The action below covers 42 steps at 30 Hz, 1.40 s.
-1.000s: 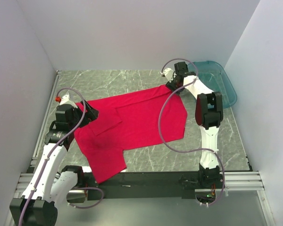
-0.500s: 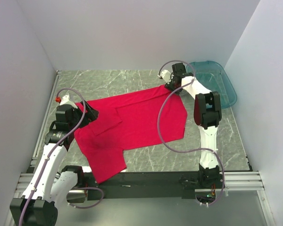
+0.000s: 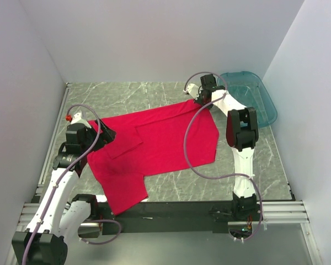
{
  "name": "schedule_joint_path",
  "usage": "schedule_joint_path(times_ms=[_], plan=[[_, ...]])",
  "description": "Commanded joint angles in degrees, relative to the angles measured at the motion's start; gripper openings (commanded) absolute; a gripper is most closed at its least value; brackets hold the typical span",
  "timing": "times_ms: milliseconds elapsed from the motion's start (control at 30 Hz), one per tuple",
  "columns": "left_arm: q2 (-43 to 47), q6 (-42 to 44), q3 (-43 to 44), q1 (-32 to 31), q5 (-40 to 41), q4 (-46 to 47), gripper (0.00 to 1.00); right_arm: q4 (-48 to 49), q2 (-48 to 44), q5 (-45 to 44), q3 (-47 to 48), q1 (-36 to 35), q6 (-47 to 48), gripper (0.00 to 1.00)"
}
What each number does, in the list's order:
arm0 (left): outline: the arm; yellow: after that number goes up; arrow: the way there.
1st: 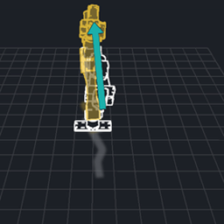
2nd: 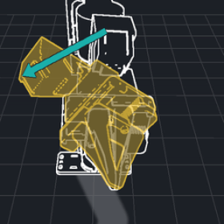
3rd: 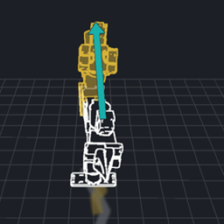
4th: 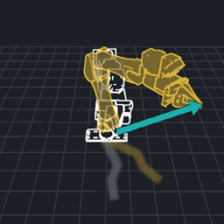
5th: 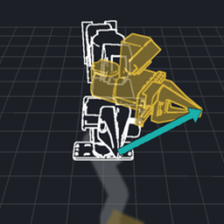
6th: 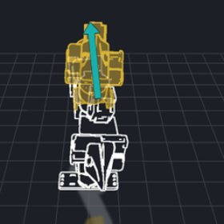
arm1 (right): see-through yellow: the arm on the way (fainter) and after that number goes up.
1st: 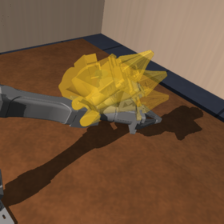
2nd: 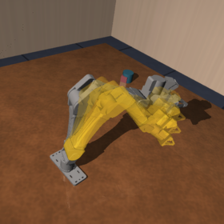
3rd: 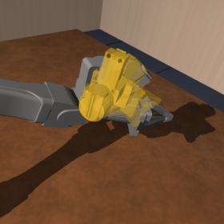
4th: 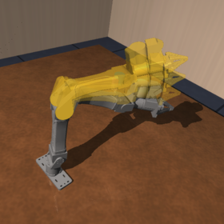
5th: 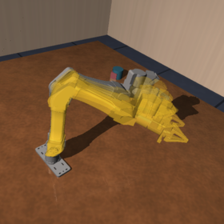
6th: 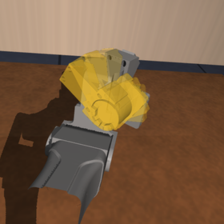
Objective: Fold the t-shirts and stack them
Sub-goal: Fold the tshirt
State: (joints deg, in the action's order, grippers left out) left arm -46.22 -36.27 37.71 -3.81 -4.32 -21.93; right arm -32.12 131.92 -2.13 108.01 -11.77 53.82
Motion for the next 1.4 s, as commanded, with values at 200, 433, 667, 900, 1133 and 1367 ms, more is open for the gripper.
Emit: schedule_joint_path(times_ms=[200,433,667,900,1133,1367], plan=[[0.8,-0.7,0.0,0.4,-0.9,0.8,1.00,5.7,-6.0,-0.2,-4.2,-0.5,4.9,0.02],[0.5,-0.7,-0.3,0.5,-1.3,1.3,0.99,11.6,-11.3,-2.7,-12.8,-1.1,9.4,0.01],[0.8,-0.8,-0.4,0.7,-1.5,1.4,1.00,23.0,-14.1,-7.4,-20.2,-1.9,12.4,0.02],[0.7,-0.6,-0.4,0.9,-1.7,1.5,1.00,23.6,-14.1,-10.1,-24.6,-2.5,16.5,0.29],[0.5,-0.6,-0.6,1.1,-2.3,2.1,1.00,16.7,-17.3,-5.8,-22.4,-0.4,11.1,0.51],[0.5,-1.2,-1.2,1.3,-3.2,2.8,0.99,0.9,-10.2,5.4,-3.5,0.0,-8.0,0.31]])
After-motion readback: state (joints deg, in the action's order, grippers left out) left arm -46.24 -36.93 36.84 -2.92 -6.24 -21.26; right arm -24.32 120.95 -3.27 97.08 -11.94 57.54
